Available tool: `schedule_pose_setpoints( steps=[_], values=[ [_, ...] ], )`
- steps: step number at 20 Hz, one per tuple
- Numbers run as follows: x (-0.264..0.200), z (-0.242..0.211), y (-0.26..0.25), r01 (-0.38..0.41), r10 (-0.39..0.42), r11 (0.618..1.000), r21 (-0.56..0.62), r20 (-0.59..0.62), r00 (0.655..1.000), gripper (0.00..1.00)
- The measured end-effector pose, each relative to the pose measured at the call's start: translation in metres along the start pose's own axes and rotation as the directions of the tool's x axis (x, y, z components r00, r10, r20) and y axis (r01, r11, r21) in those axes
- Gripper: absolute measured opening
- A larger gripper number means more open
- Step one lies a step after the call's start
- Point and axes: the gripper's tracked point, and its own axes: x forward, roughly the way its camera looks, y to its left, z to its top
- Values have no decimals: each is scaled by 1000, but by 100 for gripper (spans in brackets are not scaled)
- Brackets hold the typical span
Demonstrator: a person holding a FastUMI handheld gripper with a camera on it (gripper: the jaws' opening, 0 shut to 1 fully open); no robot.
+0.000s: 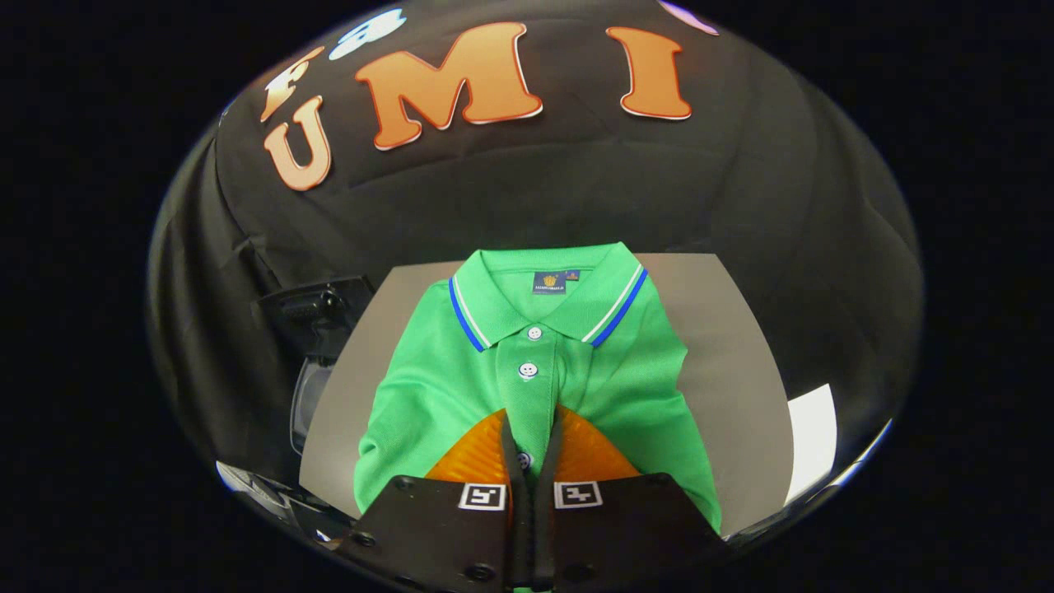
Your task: Put the clothes into the washing machine and then close the washing machine lid.
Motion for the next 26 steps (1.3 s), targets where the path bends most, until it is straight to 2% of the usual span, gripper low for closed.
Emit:
schedule_pose_setpoints(
  steps=[2, 4, 8, 10, 16, 19, 24, 26],
  values=[
    [-3, 4, 0, -23, 21, 1000, 19, 112, 994, 8],
    [-10, 7, 4, -37, 36, 999, 1, 232, 972, 8],
    [-47, 22, 23, -86, 87, 996, -21, 452, 888, 7],
    [-70, 30, 32, -100, 104, 994, -35, 523, 846, 7],
    [-148, 54, 71, -136, 168, 986, -101, 666, 727, 7],
    [-176, 64, 98, -121, 204, 979, -167, 713, 671, 7],
    [-205, 67, 163, -134, 250, 968, -214, 737, 628, 7],
    [-203, 67, 192, -124, 249, 967, -221, 739, 626, 7]
  ],
)
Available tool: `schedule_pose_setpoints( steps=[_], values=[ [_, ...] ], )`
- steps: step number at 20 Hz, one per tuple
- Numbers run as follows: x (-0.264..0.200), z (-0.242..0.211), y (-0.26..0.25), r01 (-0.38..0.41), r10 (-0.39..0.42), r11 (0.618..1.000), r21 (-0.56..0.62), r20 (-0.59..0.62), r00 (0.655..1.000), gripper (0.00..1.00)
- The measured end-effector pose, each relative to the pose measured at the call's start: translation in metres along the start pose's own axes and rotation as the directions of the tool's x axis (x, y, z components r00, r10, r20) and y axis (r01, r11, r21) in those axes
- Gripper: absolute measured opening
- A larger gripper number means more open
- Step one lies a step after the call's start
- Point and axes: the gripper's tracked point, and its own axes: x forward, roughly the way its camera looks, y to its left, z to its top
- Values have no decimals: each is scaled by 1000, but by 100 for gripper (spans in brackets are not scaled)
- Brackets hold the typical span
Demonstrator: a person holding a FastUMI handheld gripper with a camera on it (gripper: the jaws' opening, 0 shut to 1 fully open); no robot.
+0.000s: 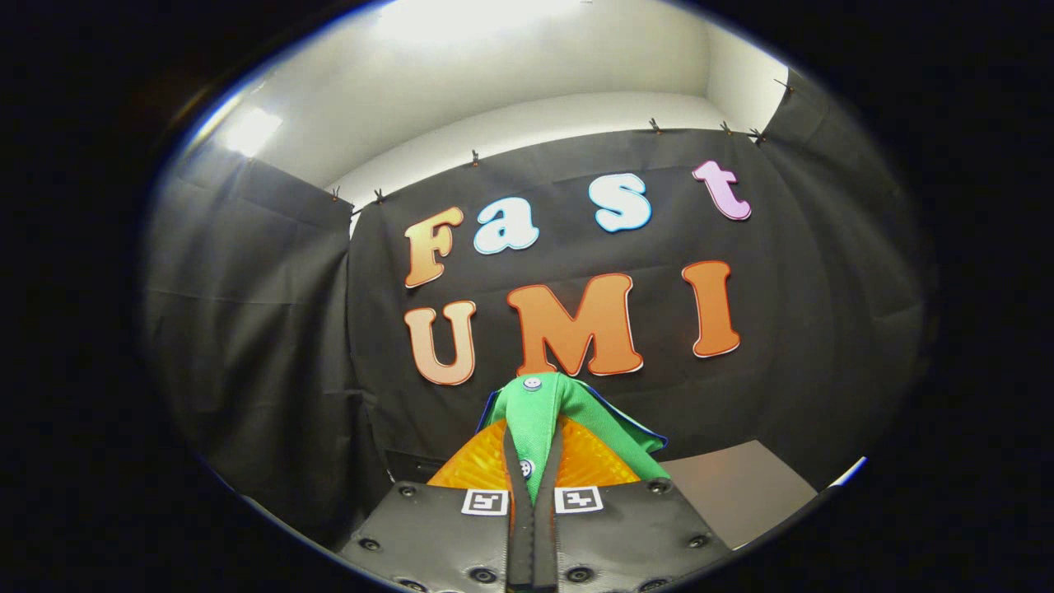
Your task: Put the clothes into the washing machine and then close the washing machine lid.
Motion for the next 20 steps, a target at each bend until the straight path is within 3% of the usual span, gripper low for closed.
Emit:
schedule_pose_setpoints(
  steps=[4, 10, 13, 20],
  values=[
    [33, -11, 69, -2, 2, 999, -32, -3, 1000, 7],
    [102, -57, 171, -39, 40, 998, 39, -30, 999, 7],
    [146, -105, 204, -23, 29, 997, 70, -77, 997, 7],
    [204, -249, 217, 99, -86, 994, 48, -221, 972, 7]
  ],
)
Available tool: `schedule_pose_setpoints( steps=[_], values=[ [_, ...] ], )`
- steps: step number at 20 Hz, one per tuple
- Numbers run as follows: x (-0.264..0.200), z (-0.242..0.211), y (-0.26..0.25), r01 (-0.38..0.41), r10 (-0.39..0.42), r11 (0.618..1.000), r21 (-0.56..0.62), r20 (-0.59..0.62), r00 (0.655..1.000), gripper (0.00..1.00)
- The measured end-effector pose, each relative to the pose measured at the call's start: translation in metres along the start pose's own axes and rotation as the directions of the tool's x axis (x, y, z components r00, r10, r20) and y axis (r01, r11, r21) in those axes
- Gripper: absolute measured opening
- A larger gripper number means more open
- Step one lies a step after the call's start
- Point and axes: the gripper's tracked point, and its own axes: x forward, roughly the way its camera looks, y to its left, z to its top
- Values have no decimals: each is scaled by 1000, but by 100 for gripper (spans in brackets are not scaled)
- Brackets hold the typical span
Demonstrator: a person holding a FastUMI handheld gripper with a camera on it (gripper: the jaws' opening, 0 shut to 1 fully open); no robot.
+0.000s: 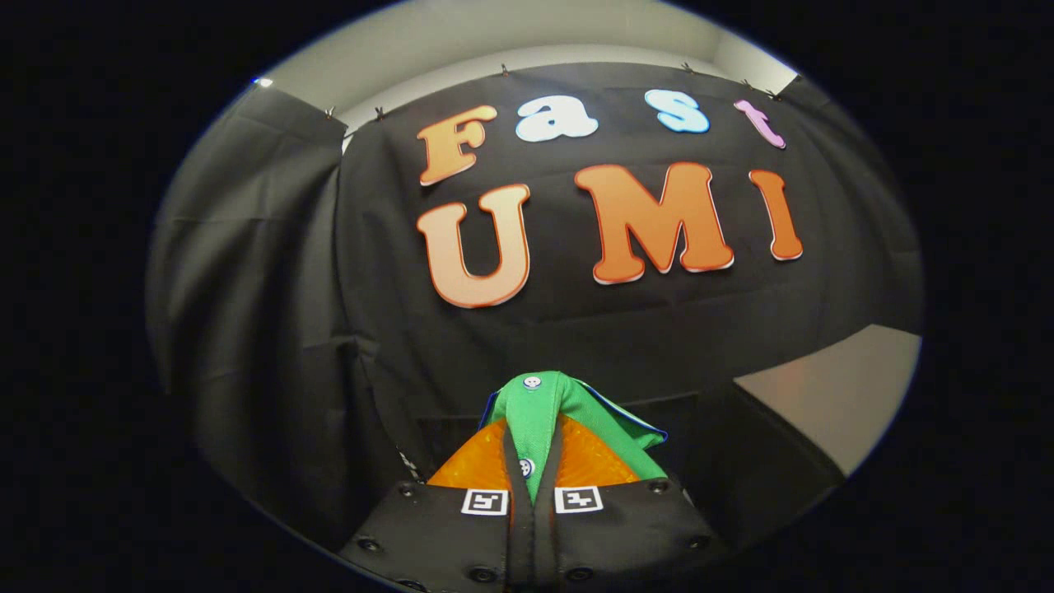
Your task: Put the clothes into the washing machine and then close the washing machine lid.
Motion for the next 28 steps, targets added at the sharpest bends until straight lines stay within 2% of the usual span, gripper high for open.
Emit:
schedule_pose_setpoints(
  steps=[6, 11, 14, 17, 20, 23, 25, 28],
  values=[
    [36, -122, 3, 16, -17, 1000, -7, -214, 977, 7],
    [54, -211, -14, 68, -64, 998, -6, -416, 907, 7],
    [67, -259, -18, 98, -81, 995, 5, -528, 846, 7],
    [69, -298, -28, 145, -104, 989, 11, -644, 758, 8],
    [73, -334, -34, 193, -111, 981, 23, -749, 653, 8],
    [74, -354, -39, 228, -116, 973, 22, -812, 572, 8],
    [75, -366, -34, 223, -87, 974, 38, -847, 525, 7],
    [73, -370, -39, 234, -91, 972, 26, -874, 477, 8]
  ],
)
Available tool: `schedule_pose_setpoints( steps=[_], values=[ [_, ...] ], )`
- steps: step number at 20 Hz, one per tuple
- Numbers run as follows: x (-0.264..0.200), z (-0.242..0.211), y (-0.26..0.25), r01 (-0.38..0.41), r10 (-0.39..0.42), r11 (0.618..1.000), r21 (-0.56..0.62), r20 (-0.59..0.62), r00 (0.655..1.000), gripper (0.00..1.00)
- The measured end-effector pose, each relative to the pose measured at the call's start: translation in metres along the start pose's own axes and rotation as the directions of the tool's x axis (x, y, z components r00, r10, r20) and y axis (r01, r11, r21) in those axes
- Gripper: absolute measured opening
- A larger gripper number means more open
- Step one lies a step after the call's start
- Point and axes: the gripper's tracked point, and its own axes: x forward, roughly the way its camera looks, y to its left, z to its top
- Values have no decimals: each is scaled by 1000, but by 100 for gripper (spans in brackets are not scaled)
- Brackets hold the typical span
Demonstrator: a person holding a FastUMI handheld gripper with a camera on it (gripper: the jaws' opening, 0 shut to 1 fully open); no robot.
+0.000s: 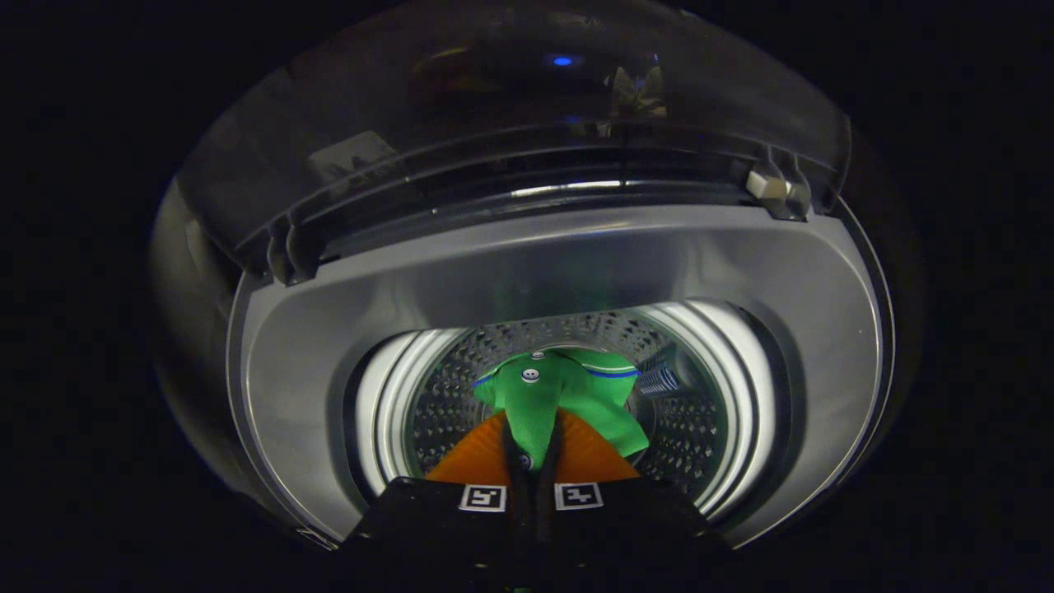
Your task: Put the clothes into the washing machine and then close the washing machine lid.
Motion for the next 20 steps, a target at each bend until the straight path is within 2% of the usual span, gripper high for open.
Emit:
schedule_pose_setpoints(
  steps=[7, 9, 10, 11, 14, 20],
  values=[
    [-1, 4, -2, 4, -4, 1000, 2, -4, 1000, 8],
    [1, 0, -2, -1, 1, 1000, -1, -18, 1000, 15],
    [1, -2, -3, -1, 1, 1000, 0, -32, 999, 26],
    [0, -5, -4, 7, -7, 1000, 2, -41, 999, 29],
    [0, -8, -6, 15, -16, 1000, -12, -38, 999, 100],
    [-5, -13, -5, 17, -17, 1000, -9, -40, 999, 99]
  ],
)
